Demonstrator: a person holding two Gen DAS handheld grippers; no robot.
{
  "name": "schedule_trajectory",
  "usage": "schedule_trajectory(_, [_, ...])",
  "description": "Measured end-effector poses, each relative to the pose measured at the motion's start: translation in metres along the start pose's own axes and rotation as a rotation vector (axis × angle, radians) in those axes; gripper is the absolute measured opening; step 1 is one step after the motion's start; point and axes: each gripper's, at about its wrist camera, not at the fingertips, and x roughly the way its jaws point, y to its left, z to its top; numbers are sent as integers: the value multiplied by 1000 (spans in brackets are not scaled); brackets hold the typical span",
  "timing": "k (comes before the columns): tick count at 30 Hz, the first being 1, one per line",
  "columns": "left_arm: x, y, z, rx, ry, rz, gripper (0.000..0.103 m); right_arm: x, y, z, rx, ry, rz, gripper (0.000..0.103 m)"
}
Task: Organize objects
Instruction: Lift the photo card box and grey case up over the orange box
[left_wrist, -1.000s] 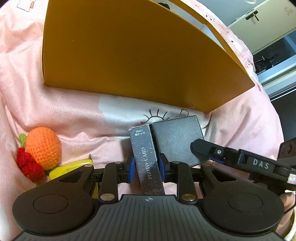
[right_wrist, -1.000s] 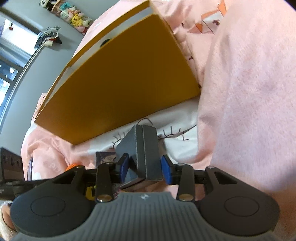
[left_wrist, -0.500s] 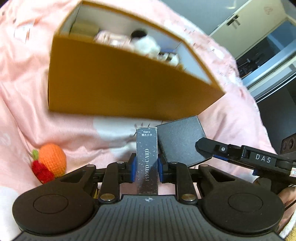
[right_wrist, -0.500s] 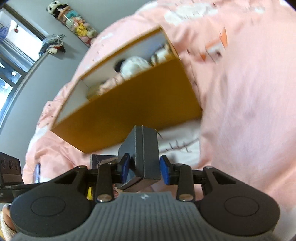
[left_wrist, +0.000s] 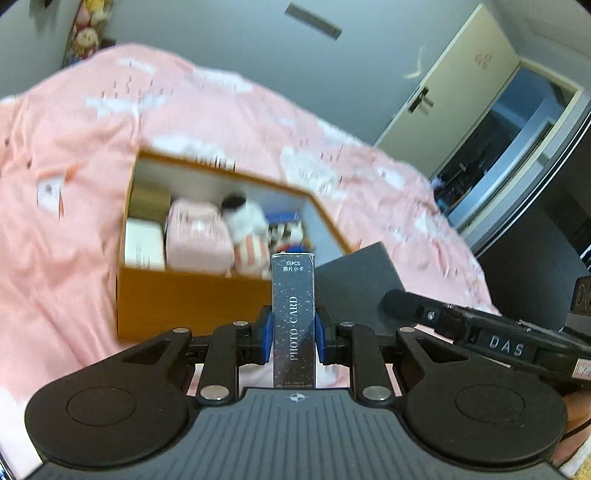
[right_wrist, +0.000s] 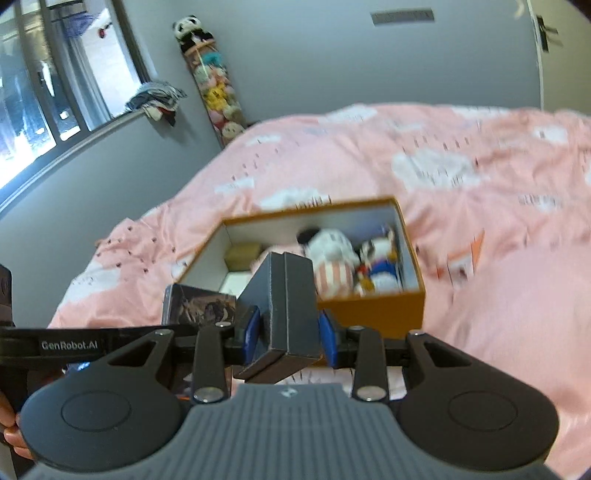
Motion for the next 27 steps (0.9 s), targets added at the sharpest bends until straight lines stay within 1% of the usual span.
schedule_trajectory(3, [-4, 1, 16, 5, -40, 9, 25, 1, 7, 15, -29, -31, -2, 37])
schedule_trajectory(6, [-2, 1, 34, 29, -61, 20, 25, 8, 11, 33, -45, -64, 0, 37])
schedule_trajectory(10, [5, 5, 58, 36, -67, 23, 25, 24, 13, 55, -48, -93, -9, 37])
schedule_trajectory(12, [10, 8, 68, 46, -68, 35, 25, 38, 9, 64, -29, -88, -16, 37])
schedule_trajectory(16, [34, 23, 84, 27, -21, 51, 25, 77, -3, 70, 24, -18, -32, 37])
schedule_trajectory(18, [46, 31, 85, 30, 4, 76, 25, 97, -9, 67, 53, 43, -31, 37])
schedule_trajectory(19, [53, 35, 85, 25, 19, 87, 25, 108, -14, 63, 82, 88, -24, 37])
schedule_trajectory(21, [61, 45, 84, 10, 42, 97, 25, 126, -23, 55, 130, 160, -14, 37])
schedule_trajectory(23, [65, 54, 82, -7, 52, 105, 25, 142, -31, 48, 178, 229, -11, 37])
schedule_trajectory(25, [68, 61, 81, -18, 55, 110, 25, 154, -38, 42, 233, 290, 12, 37])
schedule_trajectory(27, [71, 67, 81, -26, 63, 116, 25, 159, -36, 41, 220, 307, -9, 37])
